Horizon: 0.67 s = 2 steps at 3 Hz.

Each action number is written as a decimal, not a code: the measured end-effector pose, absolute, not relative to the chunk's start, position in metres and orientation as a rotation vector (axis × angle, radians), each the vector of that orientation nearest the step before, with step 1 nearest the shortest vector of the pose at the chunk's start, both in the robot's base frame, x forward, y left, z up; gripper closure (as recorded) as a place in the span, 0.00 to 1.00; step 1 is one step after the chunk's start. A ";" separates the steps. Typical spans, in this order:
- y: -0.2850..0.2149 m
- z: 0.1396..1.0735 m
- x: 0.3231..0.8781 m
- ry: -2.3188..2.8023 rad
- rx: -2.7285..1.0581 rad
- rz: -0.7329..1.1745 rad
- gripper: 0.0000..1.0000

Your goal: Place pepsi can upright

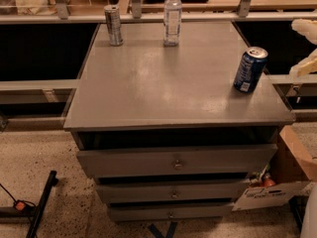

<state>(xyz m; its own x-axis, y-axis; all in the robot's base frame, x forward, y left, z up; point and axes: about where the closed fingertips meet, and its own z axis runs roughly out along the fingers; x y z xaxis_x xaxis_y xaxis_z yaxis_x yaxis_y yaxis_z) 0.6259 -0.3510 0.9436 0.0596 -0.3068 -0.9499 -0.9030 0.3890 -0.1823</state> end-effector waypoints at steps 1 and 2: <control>-0.358 0.957 0.636 1.536 -1.112 0.559 0.00; -0.383 0.988 0.638 1.582 -1.083 0.357 0.00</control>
Offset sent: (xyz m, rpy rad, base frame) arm -0.0300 -0.0298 0.0669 -0.2734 -0.1705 -0.3921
